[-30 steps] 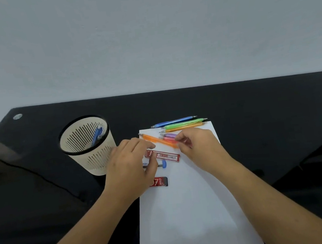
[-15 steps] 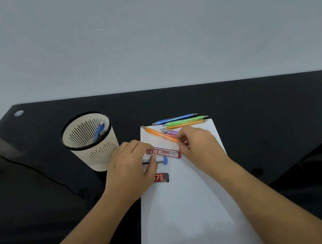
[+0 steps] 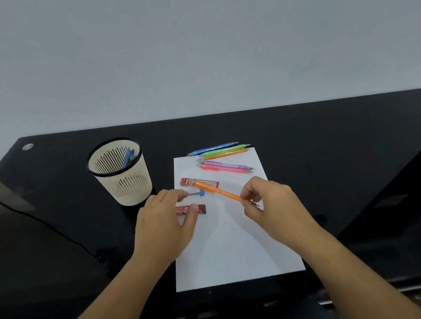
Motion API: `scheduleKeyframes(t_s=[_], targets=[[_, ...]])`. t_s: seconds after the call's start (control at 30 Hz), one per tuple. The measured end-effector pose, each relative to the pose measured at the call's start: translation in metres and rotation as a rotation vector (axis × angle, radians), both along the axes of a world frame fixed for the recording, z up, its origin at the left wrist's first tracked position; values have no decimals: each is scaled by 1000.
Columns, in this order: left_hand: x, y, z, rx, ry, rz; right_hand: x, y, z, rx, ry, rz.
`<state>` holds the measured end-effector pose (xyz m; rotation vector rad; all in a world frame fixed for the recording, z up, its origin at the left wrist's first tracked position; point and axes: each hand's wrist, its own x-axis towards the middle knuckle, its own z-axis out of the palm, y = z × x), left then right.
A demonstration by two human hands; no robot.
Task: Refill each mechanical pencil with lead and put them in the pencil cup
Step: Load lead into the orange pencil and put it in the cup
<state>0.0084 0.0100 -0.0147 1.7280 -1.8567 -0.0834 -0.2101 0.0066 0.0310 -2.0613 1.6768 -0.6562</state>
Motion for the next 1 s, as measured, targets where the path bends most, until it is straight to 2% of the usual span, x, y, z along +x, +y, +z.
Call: scheduleKeyframes(t_s=[0.23, 0.47, 0.63, 0.8, 1.0], targets=[[-4, 29, -10, 3, -32, -2, -19, 32, -8, 41, 80, 49], [-5, 48, -9, -24, -66, -191, -19, 40, -10, 52, 121, 59], [-3, 46, -15, -50, -129, -152, -19, 42, -13, 73, 81, 79], [-1, 46, -20, -110, -72, -129, -16, 39, -14, 41, 124, 156], [-4, 44, -18, -83, -105, 22, -16, 33, -8, -2, -29, 85]])
